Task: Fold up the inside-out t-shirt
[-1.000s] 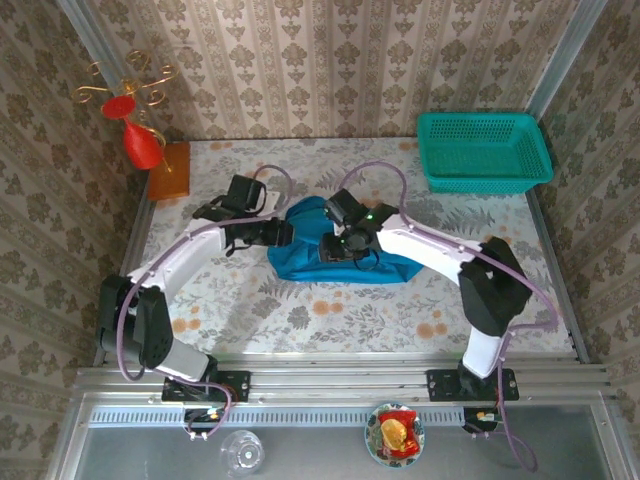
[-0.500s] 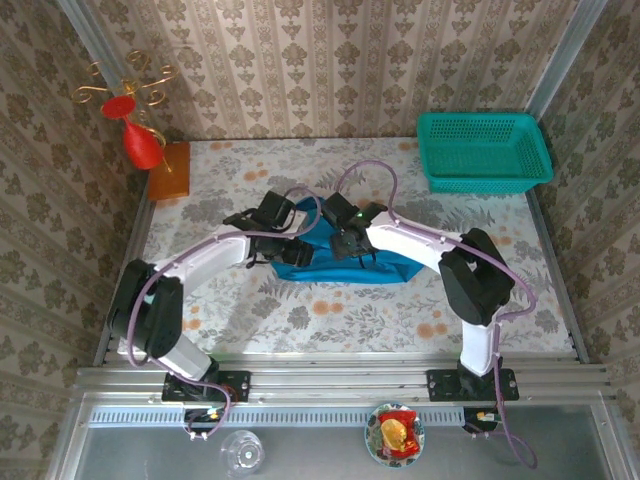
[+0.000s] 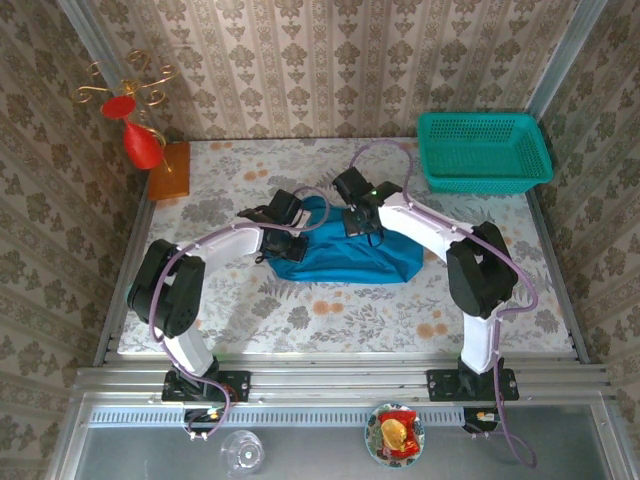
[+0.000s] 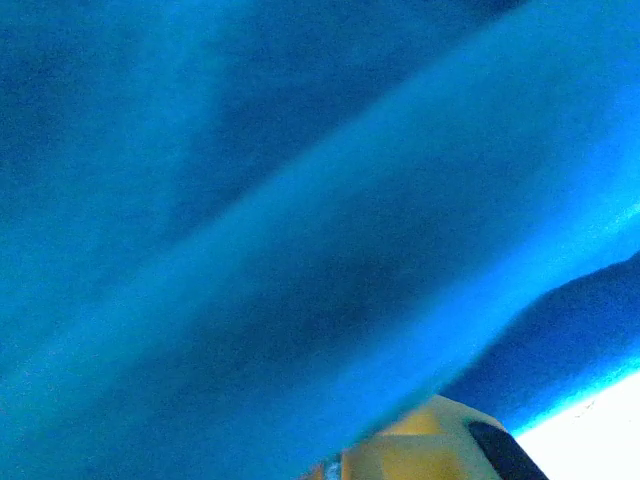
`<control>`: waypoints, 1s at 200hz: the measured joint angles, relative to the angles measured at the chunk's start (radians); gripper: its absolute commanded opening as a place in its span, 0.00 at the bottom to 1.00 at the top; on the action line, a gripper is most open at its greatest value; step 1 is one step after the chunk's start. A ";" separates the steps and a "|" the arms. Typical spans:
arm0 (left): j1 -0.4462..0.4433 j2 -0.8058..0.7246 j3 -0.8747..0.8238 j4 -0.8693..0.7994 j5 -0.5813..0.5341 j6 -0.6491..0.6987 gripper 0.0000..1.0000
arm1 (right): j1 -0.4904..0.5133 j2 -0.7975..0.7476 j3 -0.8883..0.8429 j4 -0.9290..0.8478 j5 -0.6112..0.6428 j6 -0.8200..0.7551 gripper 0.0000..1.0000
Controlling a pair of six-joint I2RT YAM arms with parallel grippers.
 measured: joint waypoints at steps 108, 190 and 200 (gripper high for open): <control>0.110 -0.381 0.092 -0.051 0.376 0.147 0.00 | -0.218 0.106 0.215 -0.097 -0.021 -0.027 0.16; 0.110 -0.370 0.131 -0.026 0.595 0.157 0.00 | -0.116 -0.241 -0.019 -0.085 -0.179 -0.059 0.56; 0.110 -0.364 0.138 -0.020 0.600 0.153 0.00 | -0.071 -0.326 -0.071 -0.035 -0.215 -0.090 0.58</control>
